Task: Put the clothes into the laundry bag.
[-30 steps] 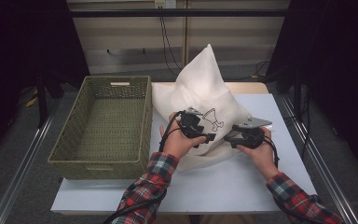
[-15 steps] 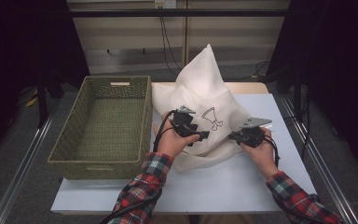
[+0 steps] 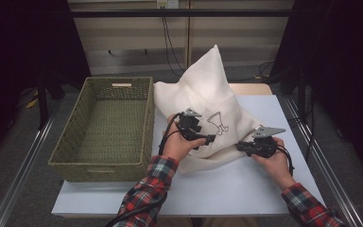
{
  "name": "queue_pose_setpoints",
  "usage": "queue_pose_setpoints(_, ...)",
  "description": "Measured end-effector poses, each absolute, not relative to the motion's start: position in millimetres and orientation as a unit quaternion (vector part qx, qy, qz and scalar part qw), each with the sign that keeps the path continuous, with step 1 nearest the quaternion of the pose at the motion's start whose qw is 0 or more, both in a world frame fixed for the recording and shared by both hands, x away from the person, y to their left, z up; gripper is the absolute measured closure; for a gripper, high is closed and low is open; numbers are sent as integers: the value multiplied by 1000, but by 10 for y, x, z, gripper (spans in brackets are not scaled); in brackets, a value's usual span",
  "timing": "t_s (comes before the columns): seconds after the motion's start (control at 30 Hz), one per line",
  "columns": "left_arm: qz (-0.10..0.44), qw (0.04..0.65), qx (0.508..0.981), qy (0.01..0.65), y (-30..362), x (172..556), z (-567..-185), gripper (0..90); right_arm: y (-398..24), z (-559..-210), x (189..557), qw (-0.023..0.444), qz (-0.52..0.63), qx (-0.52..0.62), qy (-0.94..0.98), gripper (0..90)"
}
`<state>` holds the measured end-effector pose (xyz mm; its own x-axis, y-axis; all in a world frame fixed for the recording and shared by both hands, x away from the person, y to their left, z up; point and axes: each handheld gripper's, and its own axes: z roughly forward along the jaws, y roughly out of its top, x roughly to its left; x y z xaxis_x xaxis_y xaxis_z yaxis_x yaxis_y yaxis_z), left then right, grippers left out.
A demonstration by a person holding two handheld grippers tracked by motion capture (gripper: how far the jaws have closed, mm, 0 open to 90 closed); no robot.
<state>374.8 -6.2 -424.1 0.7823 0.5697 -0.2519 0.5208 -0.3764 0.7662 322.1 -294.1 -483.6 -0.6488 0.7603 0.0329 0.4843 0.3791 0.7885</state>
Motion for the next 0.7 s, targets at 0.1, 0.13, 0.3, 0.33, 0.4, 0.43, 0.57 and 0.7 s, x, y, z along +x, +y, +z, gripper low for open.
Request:
queue_pose_setpoints(0.1, 29, 455, 827, 330, -45, 3755, -4237, 259, -2970, -4807, 3191, 176, 420, 388, 802, 665)
queue_pose_setpoints(0.13, 29, 455, 827, 329, -42, 3754, -4233, 254, -2979, -4792, 3177, 174, 423, 387, 801, 637)
queue_pose_setpoints(0.3, 36, 456, 828, 324, -33, 3746, -4208, 214, -3012, -4697, 3143, 188, 438, 399, 783, 412)
queue_pose_setpoints(0.33, 34, 460, 826, 324, -33, 3742, -4202, 209, -3012, -4680, 3140, 187, 444, 398, 781, 367)
queue_pose_setpoints(0.4, 35, 461, 825, 325, -20, 3744, -4182, 195, -3003, -4645, 3121, 186, 449, 409, 772, 292)
queue_pose_setpoints(0.43, 34, 461, 824, 327, -12, 3745, -4167, 191, -3001, -4634, 3118, 184, 450, 408, 772, 275)
queue_pose_setpoints(0.57, 39, 469, 823, 318, 22, 3753, -4123, 171, -2979, -4603, 3102, 189, 459, 408, 766, 221)
queue_pose_setpoints(0.7, 48, 469, 823, 316, 44, 3759, -4090, 164, -2976, -4579, 3103, 190, 464, 403, 766, 193)
